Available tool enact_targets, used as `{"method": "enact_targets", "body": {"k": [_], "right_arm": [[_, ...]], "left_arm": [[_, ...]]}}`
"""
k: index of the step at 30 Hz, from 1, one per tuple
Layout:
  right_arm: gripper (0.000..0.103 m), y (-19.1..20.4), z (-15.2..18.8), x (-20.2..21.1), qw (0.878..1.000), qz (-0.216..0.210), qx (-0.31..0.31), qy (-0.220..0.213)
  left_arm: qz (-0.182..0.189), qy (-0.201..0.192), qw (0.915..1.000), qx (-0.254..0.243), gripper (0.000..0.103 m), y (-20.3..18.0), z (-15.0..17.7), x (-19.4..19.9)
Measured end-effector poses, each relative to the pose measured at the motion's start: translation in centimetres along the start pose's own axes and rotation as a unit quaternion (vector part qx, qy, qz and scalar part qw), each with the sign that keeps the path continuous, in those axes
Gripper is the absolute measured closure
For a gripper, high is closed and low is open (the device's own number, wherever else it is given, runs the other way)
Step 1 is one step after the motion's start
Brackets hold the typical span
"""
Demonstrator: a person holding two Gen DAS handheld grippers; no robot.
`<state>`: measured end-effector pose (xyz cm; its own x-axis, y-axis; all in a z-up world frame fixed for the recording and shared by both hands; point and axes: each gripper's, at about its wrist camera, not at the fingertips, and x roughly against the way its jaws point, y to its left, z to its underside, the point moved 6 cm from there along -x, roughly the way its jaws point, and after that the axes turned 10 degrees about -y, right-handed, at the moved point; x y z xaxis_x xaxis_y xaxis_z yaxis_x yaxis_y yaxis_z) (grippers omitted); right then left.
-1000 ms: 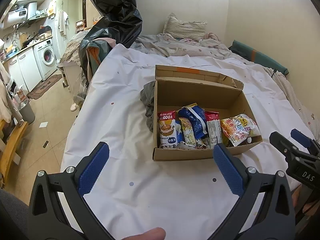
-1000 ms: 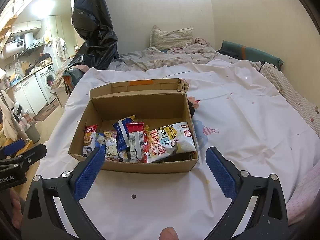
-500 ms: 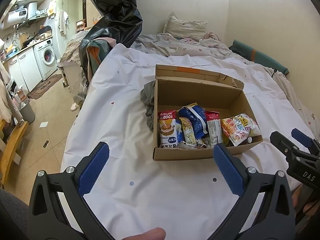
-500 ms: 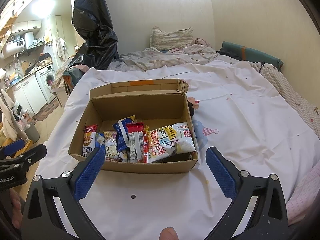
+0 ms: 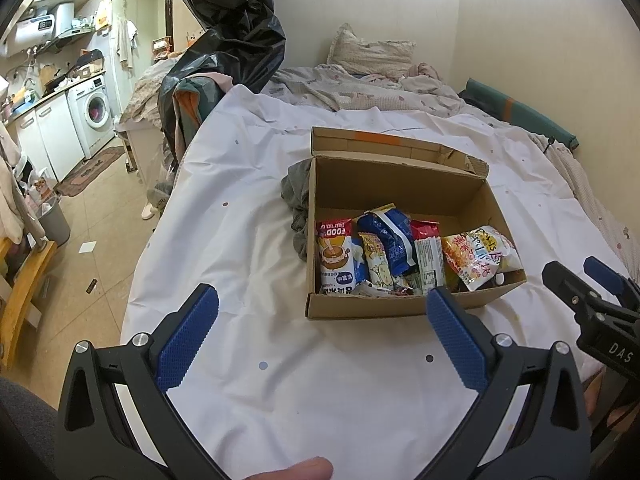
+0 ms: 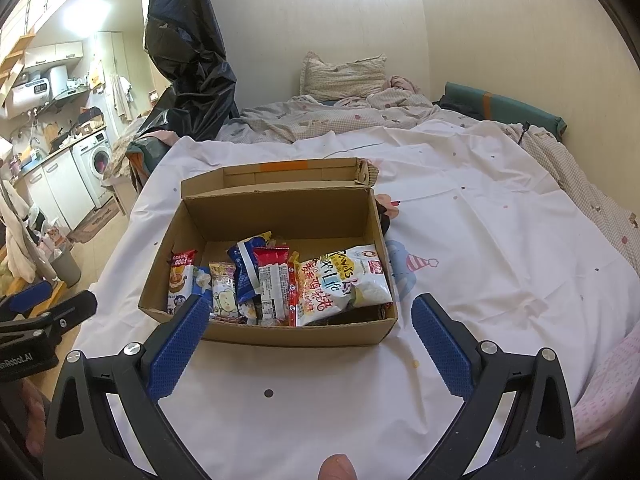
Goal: Organize snacks
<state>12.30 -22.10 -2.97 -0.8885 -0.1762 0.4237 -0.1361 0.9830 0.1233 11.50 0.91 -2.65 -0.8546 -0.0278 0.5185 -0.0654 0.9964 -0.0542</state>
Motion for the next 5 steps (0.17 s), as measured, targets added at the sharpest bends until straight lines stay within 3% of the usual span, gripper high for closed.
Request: {"method": "enact_targets", "body": {"k": [5], "right_arm": [[0.000,0.14,-0.12,0.09,1.000,-0.004,-0.004,0.000]], "left_arm": [[0.004,0.003,1.0000,0.004,0.000,-0.09,-0.02,0.06]]}}
